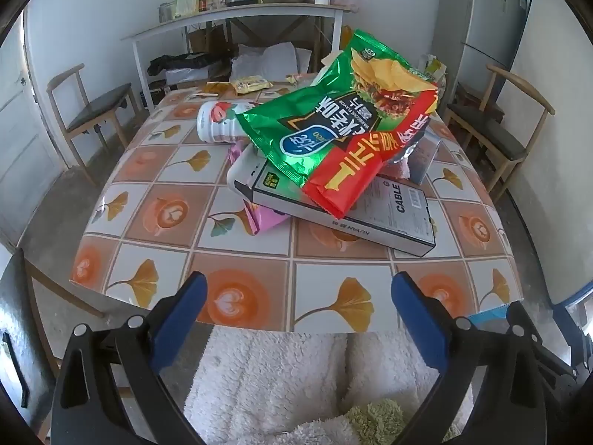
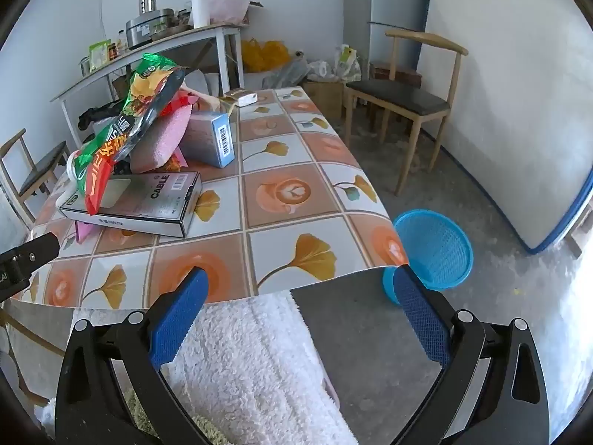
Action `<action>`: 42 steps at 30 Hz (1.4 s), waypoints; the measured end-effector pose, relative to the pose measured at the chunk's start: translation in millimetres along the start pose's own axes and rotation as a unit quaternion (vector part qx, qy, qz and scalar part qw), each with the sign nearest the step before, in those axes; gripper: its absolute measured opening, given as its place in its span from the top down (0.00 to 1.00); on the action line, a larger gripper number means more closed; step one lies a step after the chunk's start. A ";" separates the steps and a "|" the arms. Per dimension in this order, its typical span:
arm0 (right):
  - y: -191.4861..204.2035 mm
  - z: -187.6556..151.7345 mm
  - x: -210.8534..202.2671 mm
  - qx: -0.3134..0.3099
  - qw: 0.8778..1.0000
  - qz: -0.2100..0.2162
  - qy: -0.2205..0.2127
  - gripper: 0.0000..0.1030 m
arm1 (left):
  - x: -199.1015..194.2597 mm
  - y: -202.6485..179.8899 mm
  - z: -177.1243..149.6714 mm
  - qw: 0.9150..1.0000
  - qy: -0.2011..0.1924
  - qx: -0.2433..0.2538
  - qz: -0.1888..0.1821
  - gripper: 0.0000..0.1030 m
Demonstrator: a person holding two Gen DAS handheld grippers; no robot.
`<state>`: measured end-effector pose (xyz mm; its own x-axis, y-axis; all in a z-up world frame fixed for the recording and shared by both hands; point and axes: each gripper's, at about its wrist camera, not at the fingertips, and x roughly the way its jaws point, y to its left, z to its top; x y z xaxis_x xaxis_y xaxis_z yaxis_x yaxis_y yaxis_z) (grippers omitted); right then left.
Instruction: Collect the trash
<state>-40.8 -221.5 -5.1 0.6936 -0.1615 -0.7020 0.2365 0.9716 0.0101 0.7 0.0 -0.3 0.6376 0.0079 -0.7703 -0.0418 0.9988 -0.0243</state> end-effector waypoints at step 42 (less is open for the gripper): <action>-3.1 -2.8 4.0 0.003 1.000 0.004 0.012 0.08 | 5.3 0.1 -3.8 1.000 0.005 -0.001 0.006 0.06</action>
<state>-40.6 -224.7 -9.9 0.6782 -0.1498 -0.7194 0.2361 0.9715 0.0203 1.1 -0.1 -6.8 0.6298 0.0194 -0.7765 -0.0515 0.9985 -0.0168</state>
